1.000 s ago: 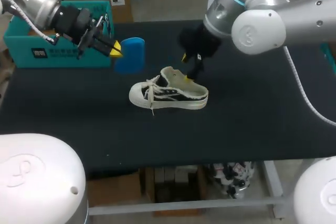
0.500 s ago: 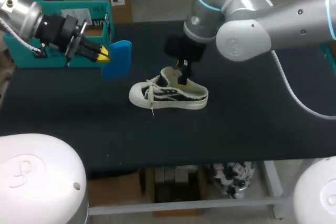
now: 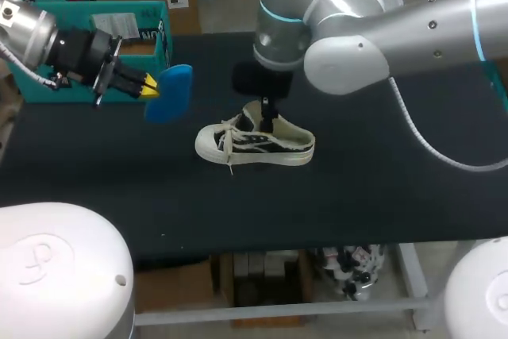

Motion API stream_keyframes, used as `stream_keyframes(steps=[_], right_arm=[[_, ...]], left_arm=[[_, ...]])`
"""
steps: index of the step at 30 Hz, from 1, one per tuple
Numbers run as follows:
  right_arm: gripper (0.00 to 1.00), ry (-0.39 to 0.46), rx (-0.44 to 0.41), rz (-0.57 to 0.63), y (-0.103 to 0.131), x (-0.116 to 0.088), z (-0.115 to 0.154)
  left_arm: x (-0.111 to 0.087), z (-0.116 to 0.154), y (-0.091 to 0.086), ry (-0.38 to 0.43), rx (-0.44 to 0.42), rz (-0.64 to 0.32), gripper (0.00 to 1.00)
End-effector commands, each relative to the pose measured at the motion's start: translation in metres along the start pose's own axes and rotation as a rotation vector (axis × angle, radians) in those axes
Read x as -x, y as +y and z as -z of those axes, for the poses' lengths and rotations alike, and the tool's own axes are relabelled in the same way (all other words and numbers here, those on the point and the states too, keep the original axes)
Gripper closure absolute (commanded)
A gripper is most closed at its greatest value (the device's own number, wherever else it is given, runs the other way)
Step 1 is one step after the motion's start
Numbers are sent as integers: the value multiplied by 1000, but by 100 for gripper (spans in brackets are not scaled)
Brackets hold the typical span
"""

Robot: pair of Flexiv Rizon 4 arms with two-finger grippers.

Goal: Open the shoe tongue, take the insole out of the shoe, put the insole back into the shoe, and pack the shoe into the shoebox

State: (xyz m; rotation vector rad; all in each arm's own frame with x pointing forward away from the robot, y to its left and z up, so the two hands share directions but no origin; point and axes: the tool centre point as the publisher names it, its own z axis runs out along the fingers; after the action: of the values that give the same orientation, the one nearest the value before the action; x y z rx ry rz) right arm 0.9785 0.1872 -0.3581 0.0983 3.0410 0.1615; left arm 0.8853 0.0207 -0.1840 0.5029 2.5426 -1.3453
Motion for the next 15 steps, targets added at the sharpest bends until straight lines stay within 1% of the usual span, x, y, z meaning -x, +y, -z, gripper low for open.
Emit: stream_keyframes(steps=[1, 5, 8, 15], right_arm=[[100, 10, -131, -11, 5, 5, -5], [100, 15, -143, -64, 1, 6, -1], [100, 19, -141, -110, -4, 8, 3], [100, 23, -125, -275, -17, 10, 17]], left_arm=[[-3, 3, 2, -11, 5, 5, 100], [-4, 5, 4, -16, 19, 8, 100], [-3, 5, 5, -2, 26, -12, 100], [1, -1, 6, 54, 31, -82, 100]])
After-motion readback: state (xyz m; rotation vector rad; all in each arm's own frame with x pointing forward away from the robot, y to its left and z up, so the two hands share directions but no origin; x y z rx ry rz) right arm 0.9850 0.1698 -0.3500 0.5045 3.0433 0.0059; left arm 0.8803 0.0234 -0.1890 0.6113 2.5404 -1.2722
